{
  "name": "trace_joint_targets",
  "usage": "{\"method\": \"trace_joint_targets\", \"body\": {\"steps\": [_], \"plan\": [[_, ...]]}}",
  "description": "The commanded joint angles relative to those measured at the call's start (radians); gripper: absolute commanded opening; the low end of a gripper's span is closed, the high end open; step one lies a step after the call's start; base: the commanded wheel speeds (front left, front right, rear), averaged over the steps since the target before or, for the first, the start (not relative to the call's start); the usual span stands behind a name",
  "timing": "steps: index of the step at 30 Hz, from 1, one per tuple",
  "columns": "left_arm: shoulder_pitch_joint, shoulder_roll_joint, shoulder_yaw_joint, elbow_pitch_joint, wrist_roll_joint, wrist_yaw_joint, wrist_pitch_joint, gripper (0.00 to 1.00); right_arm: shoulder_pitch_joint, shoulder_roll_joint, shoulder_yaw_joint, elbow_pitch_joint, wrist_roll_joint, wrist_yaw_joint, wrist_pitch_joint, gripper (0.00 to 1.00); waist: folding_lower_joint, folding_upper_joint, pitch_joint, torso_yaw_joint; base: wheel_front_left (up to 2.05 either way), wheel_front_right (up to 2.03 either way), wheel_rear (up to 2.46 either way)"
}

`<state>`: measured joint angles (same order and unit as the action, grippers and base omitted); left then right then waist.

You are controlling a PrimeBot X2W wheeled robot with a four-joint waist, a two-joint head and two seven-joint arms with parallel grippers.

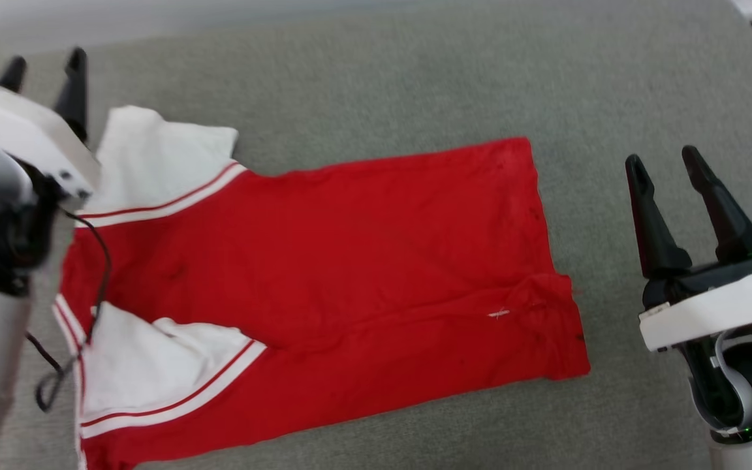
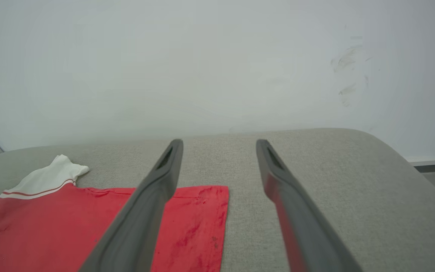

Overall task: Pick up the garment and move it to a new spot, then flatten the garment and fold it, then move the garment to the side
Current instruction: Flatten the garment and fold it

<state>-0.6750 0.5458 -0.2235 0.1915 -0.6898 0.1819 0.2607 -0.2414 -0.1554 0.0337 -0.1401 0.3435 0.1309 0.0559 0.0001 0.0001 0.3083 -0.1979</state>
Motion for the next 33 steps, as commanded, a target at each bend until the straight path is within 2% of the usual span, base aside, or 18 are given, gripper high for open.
{"method": "trace_joint_targets", "body": {"steps": [1,3,7,12,18,23,24,25,26,33], "plan": [[-0.06,0.02,0.0,0.036,-0.009,-0.018,0.033,1.0,-0.022,0.008,0.004,-0.004,0.008,0.0,-0.011,1.0,-0.0001,-0.0001,0.087,-0.057,0.0,0.0,0.0],[-0.113,0.042,-0.009,0.079,-0.016,-0.041,0.086,1.0,-0.034,0.01,0.006,-0.003,0.01,0.0,-0.02,1.0,-0.0001,-0.0001,0.113,-0.07,0.0,0.0,0.0],[-0.204,0.101,-0.038,0.145,-0.039,-0.077,0.259,1.0,-0.051,0.018,0.015,0.0,0.013,0.0,-0.032,1.0,-0.0001,-0.0001,0.159,-0.094,0.0,0.0,0.0],[-0.262,0.17,-0.067,0.188,-0.072,-0.101,0.481,1.0,-0.068,0.024,0.033,0.013,0.023,0.0,-0.05,1.0,-0.0001,-0.0001,0.212,-0.117,0.0,0.0,0.0],[-0.268,0.222,-0.086,0.21,-0.099,-0.102,0.632,1.0,-0.085,0.027,0.05,0.041,0.042,0.0,-0.066,1.0,-0.0001,-0.0001,0.266,-0.138,0.0,0.0,0.0],[-0.23,0.211,-0.11,0.254,-0.112,-0.077,0.701,1.0,-0.091,0.017,0.063,0.065,0.063,0.0,-0.068,1.0,-0.0001,-0.0001,0.279,-0.151,0.0,0.0,0.0],[-0.223,0.202,-0.114,0.261,-0.118,-0.075,0.708,0.45,-0.094,0.015,0.064,0.068,0.068,0.0,-0.069,1.0,-0.0001,-0.0001,0.28,-0.153,0.0,0.0,0.0],[-0.218,0.192,-0.114,0.264,-0.119,-0.075,0.703,0.27,-0.095,0.014,0.066,0.072,0.076,0.0,-0.067,1.0,-0.0001,-0.0001,0.28,-0.154,0.0,0.0,0.0],[-0.213,0.182,-0.114,0.269,-0.125,-0.072,0.698,0.0,-0.098,0.01,0.068,0.073,0.08,0.0,-0.065,1.0,-0.0001,-0.0001,0.279,-0.155,0.0,0.0,0.0],[-0.21,0.159,-0.103,0.278,-0.133,-0.074,0.649,0.0,-0.116,-0.026,0.07,0.098,0.122,0.0,-0.037,1.0,-0.0001,-0.0001,0.258,-0.14,0.0,0.0,0.0]]}}
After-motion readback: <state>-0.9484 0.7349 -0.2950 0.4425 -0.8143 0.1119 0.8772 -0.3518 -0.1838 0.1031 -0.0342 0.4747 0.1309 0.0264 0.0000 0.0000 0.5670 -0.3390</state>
